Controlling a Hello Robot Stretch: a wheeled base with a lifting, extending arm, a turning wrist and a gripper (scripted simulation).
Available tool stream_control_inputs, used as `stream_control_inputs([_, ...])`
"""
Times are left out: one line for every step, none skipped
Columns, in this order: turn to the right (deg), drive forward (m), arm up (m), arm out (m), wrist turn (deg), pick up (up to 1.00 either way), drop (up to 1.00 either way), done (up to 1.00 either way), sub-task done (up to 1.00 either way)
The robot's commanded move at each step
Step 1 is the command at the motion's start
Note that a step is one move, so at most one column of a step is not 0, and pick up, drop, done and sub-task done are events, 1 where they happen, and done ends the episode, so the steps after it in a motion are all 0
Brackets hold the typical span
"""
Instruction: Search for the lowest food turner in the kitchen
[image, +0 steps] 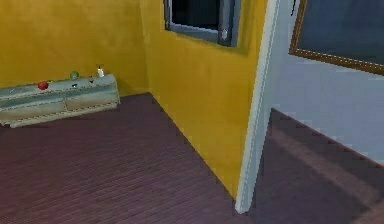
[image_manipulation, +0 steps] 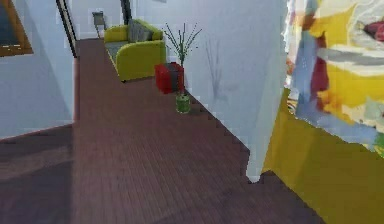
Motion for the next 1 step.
stream_control_inputs([-45.0, 0.00, 0.00, 0.00, 0.0, 0.00, 0.00, 0.00, 0.00])
